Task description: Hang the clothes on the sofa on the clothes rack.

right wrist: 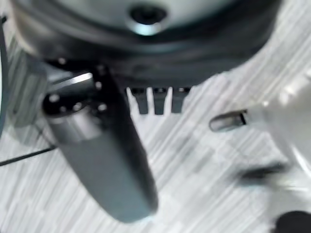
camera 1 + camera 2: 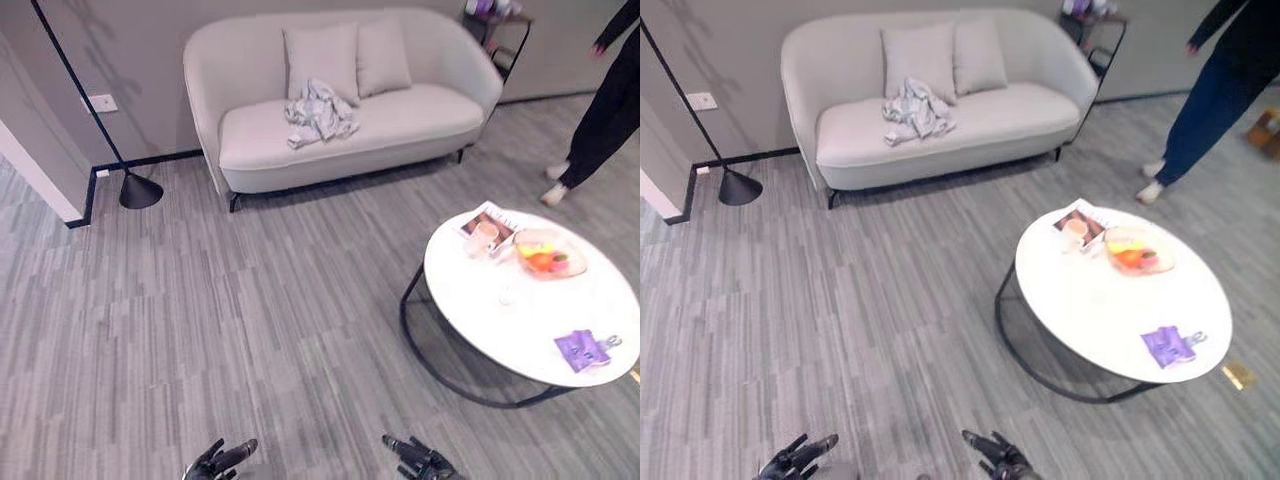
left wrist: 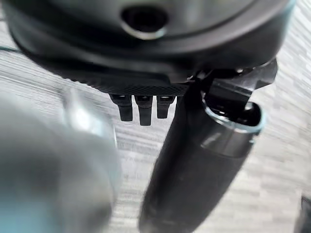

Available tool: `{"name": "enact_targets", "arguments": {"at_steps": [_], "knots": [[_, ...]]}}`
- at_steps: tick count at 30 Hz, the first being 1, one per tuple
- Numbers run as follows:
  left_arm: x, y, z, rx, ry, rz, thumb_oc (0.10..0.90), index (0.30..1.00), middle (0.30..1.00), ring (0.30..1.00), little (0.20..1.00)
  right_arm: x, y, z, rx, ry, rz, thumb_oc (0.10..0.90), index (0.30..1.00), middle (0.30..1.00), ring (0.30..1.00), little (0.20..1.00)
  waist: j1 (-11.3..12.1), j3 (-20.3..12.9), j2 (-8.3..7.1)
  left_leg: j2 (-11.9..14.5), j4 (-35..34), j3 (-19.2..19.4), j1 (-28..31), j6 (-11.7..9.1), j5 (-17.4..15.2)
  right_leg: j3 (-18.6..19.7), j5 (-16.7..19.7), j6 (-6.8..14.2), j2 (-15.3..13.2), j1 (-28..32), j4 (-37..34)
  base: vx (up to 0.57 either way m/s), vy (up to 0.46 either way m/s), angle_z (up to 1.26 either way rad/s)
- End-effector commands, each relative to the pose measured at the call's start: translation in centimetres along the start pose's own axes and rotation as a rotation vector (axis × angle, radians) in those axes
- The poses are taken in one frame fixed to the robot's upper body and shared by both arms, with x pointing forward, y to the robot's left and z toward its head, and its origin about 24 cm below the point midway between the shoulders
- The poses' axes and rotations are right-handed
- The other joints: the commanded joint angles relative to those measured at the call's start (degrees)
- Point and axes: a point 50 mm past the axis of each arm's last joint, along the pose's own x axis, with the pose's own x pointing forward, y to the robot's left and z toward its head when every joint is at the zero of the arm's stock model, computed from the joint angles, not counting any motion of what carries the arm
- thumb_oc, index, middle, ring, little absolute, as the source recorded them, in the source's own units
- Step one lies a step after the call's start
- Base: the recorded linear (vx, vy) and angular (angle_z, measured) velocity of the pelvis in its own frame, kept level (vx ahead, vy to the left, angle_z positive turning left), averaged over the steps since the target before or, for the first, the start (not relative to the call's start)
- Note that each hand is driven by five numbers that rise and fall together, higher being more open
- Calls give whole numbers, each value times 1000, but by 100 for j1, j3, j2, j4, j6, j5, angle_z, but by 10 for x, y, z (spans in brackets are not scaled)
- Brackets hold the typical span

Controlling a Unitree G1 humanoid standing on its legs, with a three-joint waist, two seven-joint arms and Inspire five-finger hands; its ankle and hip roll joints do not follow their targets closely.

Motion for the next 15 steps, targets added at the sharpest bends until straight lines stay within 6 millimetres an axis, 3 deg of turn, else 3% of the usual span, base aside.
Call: {"name": "enact_targets", "arguments": {"at_steps": [1,3,4,6,9,10,12,13,15], "knots": [[-4,29,-10,-103,31,88,800,900,900,900,900,-5,9,-34,-54,79,59,800,900,900,900,900,505,-91,61,128,-1407,235,231,-53,1309,236,-414,569,104,-192,30,258,-4,-13],[-6,36,-14,-138,43,114,800,900,900,900,900,-4,11,-35,-68,84,66,800,900,900,900,900,603,-55,31,85,-1509,249,144,-70,1399,317,-482,531,190,-88,30,263,-3,2],[-9,52,-16,-170,52,153,800,900,900,900,900,-4,-10,-25,-112,123,40,800,900,900,900,900,773,-25,-76,31,-1458,169,68,-56,1421,441,-616,489,264,111,30,380,36,-3],[-14,58,-31,-190,94,174,800,900,900,900,900,-4,-1,-27,-92,71,27,800,900,900,900,900,874,-144,-139,40,-1554,180,305,157,1536,473,-676,419,409,279,30,430,41,-53],[-20,85,-29,-199,110,271,800,900,900,900,900,0,44,-27,-86,70,140,800,900,900,900,900,1064,-249,-688,-13,-1318,323,492,278,1395,604,-795,437,410,649,144,424,22,-25],[-19,86,-24,-191,92,271,800,900,900,900,900,-1,44,-33,-116,89,163,800,900,900,900,900,1164,-281,-830,-32,-1267,383,562,322,1300,588,-803,521,373,694,274,383,87,14],[-17,81,-18,-125,65,244,800,900,900,900,900,-2,39,-38,-136,109,155,800,900,900,900,900,1237,-436,-912,-71,-1305,519,766,390,1143,495,-748,745,282,714,620,338,171,0],[-17,80,-18,-125,65,244,800,900,900,900,900,-2,39,-38,-136,108,154,800,900,900,900,900,1244,-447,-904,-58,-1301,522,749,387,1150,502,-736,742,293,696,620,366,226,10],[-12,66,-9,34,48,175,800,900,900,900,900,0,33,-29,-189,89,122,800,900,900,900,900,1239,-545,-868,-88,-1464,582,1120,505,934,241,-519,1318,197,381,1659,379,252,8]]}}
